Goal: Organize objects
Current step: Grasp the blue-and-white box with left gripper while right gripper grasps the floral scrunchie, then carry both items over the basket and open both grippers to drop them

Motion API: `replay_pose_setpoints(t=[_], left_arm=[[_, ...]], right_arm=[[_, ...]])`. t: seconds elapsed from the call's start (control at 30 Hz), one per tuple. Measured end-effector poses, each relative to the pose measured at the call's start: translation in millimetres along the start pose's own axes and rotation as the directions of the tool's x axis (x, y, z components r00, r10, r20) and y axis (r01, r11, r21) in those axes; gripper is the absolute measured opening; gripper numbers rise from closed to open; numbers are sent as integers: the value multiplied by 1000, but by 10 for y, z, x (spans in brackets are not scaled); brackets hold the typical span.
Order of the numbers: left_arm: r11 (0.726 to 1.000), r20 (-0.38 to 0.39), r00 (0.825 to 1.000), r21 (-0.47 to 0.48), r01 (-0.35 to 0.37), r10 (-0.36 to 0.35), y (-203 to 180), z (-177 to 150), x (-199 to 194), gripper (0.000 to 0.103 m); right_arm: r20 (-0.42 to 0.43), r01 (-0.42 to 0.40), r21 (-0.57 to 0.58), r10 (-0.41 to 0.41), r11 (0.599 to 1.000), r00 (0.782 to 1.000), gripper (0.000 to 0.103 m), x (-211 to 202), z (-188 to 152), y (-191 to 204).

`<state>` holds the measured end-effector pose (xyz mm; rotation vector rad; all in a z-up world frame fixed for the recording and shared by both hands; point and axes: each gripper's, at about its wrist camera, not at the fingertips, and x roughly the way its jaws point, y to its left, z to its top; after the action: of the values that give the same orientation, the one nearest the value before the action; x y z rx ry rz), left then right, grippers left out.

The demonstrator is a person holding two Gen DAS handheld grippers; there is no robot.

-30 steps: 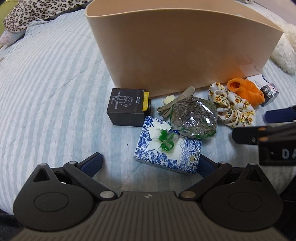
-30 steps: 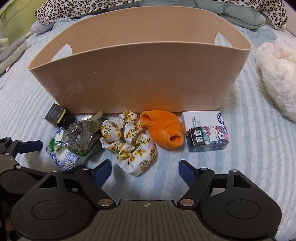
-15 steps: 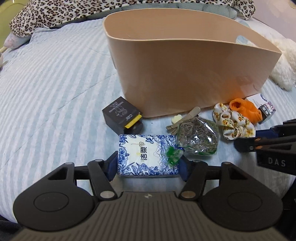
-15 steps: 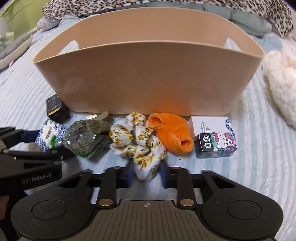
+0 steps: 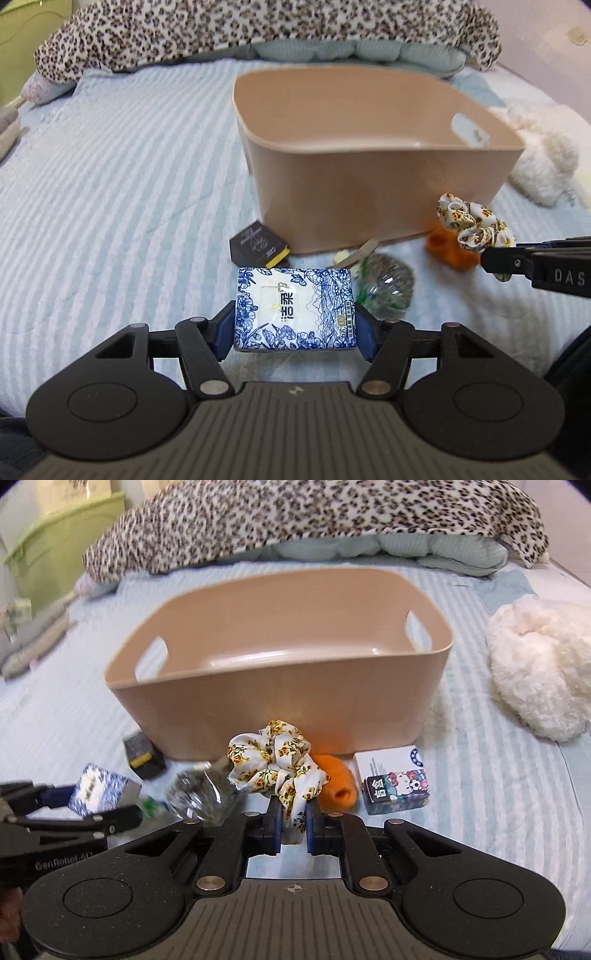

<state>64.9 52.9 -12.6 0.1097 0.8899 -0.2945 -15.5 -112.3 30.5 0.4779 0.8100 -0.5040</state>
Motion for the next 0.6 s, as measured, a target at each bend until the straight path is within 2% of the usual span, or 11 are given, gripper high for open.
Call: replay_pose_setpoints(t=[0.2, 0.37, 0.6], left_arm=[[1000, 103, 995, -10, 0, 2, 3, 179, -342, 64], [1000, 201, 980, -26, -3, 9, -6, 446, -596, 64], [998, 283, 958, 37, -46, 33, -112, 887, -655, 64]], right_arm=[[103, 0, 14, -1, 1000, 995, 11, -349, 111, -71], [189, -5, 18, 1, 1000, 982, 11, -593, 294, -148], [278, 4, 16, -9, 1000, 960, 11, -695, 628, -199]])
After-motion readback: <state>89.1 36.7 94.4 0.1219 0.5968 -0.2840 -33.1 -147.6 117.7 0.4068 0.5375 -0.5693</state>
